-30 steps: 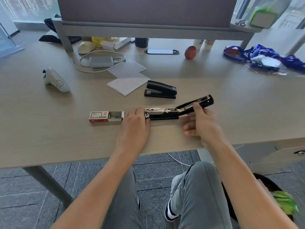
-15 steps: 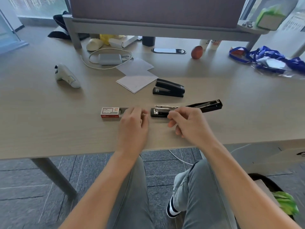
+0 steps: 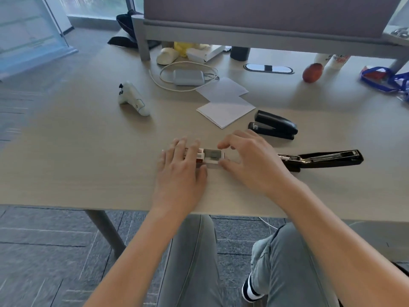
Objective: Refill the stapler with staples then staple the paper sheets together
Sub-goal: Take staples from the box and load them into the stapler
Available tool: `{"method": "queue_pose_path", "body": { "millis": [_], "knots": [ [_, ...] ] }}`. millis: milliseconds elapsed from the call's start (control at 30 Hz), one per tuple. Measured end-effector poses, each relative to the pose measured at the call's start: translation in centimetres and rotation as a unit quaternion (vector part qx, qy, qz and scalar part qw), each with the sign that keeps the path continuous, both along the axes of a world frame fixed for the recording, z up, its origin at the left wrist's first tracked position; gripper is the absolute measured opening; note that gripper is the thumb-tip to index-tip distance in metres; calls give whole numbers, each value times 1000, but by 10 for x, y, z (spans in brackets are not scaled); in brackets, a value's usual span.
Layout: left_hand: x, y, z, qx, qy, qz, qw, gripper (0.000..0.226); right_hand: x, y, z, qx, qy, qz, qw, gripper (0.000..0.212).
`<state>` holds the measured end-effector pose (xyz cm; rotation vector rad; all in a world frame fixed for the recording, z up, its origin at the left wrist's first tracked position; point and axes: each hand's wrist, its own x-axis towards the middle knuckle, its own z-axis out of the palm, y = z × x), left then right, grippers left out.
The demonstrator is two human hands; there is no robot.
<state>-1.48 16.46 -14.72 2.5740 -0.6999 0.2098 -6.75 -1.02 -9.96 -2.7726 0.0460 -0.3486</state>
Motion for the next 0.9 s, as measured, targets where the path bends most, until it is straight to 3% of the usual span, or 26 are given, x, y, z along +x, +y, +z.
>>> {"method": "queue_pose_path", "body": {
  "millis": [100, 467, 667, 900],
  "knots": [
    [-1, 1, -2, 22, -3, -3, 1000, 58, 9, 0, 1, -22, 34, 19, 999, 40],
    [-1, 3, -3, 28, -11, -5, 1000, 53, 10, -6, -5, 8, 45, 25, 999, 37],
    [-1, 4, -1, 29, -6, -12, 999, 53, 14, -3, -4, 30, 3, 20, 999, 9],
    [0, 3, -4, 47, -18, -16, 999, 47, 20, -2, 3, -18, 50, 8, 999, 12]
  ]
}}
